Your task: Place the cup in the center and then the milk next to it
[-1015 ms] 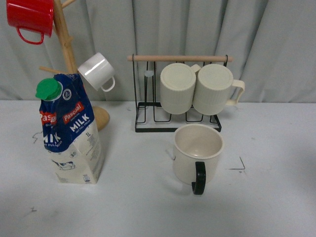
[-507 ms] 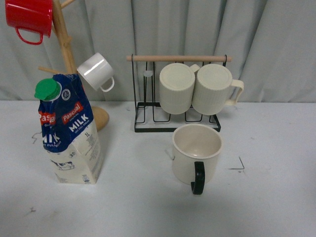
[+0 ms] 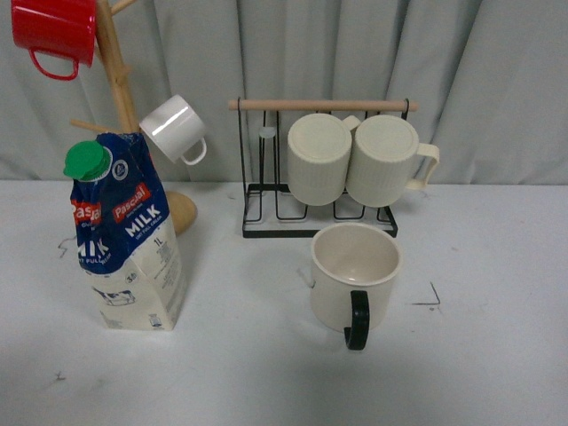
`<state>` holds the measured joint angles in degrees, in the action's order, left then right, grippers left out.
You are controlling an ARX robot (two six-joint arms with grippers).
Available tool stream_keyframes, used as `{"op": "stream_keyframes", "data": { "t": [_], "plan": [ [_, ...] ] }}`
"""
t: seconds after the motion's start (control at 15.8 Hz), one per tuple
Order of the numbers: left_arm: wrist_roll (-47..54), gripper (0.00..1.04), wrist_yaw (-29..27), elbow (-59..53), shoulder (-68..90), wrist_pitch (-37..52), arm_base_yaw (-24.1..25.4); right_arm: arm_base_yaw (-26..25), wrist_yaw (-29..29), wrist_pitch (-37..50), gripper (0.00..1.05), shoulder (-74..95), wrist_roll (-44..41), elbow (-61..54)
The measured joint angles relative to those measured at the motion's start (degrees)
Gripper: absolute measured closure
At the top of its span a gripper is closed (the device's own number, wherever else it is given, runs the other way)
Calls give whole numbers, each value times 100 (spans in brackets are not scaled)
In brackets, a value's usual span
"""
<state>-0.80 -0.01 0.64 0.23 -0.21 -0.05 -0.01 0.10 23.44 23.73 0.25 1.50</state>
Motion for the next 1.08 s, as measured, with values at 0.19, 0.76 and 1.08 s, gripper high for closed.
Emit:
{"op": "stream_keyframes", "data": {
  "t": [0.19,0.76,1.08],
  "plan": [
    [0,7,0,0,0,0,0,0,0,-643,103,-680,-4,-85],
    [0,7,2,0,0,2,0,-2,-9,-2358,103,-2358,-4,-81],
    [0,7,0,0,0,0,0,0,-11,-2365,59,-2352,-11,-83]
  ]
}}
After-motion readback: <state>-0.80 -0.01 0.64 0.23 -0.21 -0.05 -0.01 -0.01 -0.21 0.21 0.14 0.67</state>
